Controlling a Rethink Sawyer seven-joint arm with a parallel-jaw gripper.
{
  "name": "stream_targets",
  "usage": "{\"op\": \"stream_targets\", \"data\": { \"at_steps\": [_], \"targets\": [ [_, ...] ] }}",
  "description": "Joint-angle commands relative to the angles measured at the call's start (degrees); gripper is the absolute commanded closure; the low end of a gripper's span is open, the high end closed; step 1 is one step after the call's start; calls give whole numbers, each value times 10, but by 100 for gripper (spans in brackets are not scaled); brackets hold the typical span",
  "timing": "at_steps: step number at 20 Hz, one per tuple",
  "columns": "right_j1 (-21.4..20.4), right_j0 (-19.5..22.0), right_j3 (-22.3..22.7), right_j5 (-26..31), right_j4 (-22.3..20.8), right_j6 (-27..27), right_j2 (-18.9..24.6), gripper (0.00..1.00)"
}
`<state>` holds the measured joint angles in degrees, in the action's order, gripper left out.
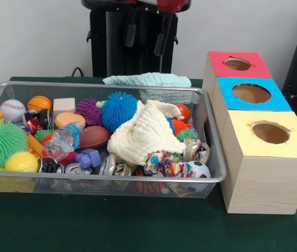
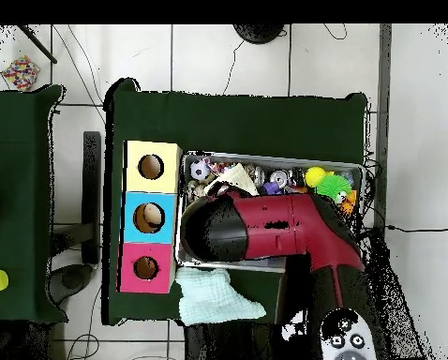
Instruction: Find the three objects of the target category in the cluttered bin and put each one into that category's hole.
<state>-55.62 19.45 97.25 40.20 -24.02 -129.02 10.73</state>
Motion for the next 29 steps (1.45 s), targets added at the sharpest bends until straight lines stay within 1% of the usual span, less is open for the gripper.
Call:
{"op": "stream_targets", "data": {
  "at_steps": [1, 4, 6, 8, 9, 10, 11, 12, 13, 14, 15, 16, 18, 20, 21, 23, 28, 29],
  "targets": [
    [41, 20, -33, 38, -11, 103, 54, 0],
    [55, 26, -66, 64, -17, 130, 66, 0],
    [61, 30, -73, 69, -17, 140, 74, 0],
    [54, 36, -56, 43, -20, 142, 80, 0],
    [46, 51, -34, 0, -24, 168, 104, 0],
    [41, 77, -11, -43, -23, 212, 148, 0],
    [28, 95, 14, -81, -27, 235, 183, 0],
    [13, 105, 33, -91, -24, 243, 203, 0],
    [-9, 105, 49, -94, -24, 243, 210, 0],
    [-30, 101, 64, -82, -18, 235, 210, 0],
    [-42, 102, 76, -67, -6, 227, 217, 0],
    [-57, 97, 87, -53, 2, 210, 213, 0],
    [-76, 84, 95, -10, 24, 171, 201, 0],
    [-88, 74, 90, 38, 45, 149, 194, 0],
    [-91, 71, 84, 57, 50, 145, 191, 0],
    [-92, 68, 76, 72, 51, 144, 189, 0],
    [-79, 70, 71, 68, 51, 139, 186, 0],
    [-78, 71, 70, 76, 53, 141, 187, 0]
  ]
}}
